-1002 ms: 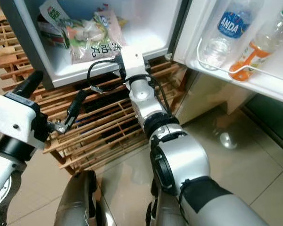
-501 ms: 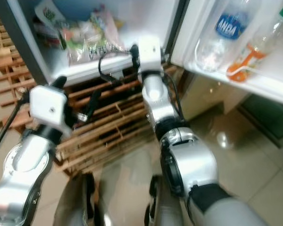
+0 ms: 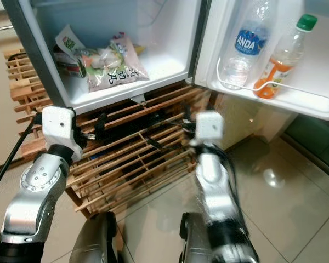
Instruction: Restocking fridge
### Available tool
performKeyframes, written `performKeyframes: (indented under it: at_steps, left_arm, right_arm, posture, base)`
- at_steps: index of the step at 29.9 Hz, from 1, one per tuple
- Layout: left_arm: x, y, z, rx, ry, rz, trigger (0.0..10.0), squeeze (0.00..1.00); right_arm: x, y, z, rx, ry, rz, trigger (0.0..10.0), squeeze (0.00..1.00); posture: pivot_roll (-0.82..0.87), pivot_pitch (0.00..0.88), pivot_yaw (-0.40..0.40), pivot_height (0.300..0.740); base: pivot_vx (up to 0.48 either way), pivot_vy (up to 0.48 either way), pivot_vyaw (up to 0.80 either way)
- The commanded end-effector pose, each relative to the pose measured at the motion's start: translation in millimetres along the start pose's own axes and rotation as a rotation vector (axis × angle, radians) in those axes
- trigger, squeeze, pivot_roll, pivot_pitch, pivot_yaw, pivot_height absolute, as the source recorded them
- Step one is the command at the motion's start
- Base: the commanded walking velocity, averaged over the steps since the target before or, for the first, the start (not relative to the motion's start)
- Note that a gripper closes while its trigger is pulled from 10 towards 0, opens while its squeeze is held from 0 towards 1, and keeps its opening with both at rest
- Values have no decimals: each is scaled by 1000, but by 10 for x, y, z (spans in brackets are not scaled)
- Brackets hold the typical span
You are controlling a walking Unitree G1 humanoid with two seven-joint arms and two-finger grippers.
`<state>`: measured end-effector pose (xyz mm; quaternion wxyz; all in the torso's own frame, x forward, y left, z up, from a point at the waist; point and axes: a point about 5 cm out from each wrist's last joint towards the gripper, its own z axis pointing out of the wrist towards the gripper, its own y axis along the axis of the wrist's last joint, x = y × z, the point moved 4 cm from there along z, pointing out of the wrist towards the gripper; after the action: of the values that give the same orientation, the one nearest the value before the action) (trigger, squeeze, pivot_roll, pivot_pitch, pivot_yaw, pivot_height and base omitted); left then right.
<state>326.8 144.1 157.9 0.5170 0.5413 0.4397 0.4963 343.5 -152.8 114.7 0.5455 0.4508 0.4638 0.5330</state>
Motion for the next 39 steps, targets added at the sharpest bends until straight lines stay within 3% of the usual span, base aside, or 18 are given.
performKeyframes:
  at_steps: [1,5,11,20,27,31,39]
  left_arm:
    - [-106,70,65,-39,-21,4,10000,0]
    - [-148,90,121,-62,-18,33,10000,0]
    - [-76,-90,213,-10,26,-38,10000,0]
    - [-101,-58,250,-47,-5,-82,10000,0]
    - [-130,-14,243,-79,-20,-120,10000,0]
    - [-166,-3,211,-94,-62,-122,10000,0]
    - [-226,-11,175,-122,-66,-194,10000,0]
  right_arm:
    - [-25,-37,12,28,12,28,10000,0]
    - [-50,-90,39,61,9,26,10000,0]
    - [27,-74,-16,94,65,19,10000,20]
    - [144,-115,-67,114,113,24,10000,67]
    - [93,-94,-61,116,92,30,10000,106]
    - [-19,-27,-36,104,59,29,10000,110]
    - [-117,-24,26,113,56,-18,10000,114]
  posture:
    - [-37,0,13,611]
    - [-38,0,2,621]
    - [-81,0,6,656]
    - [-98,0,21,691]
    - [-104,0,40,721]
    - [-113,0,25,740]
    - [-115,0,-14,740]
  base:
    - [0,0,0]
    - [0,0,0]
    - [0,0,0]
    - [0,0,0]
    - [0,0,0]
    - [0,0,0]
    - [0,-480,0]
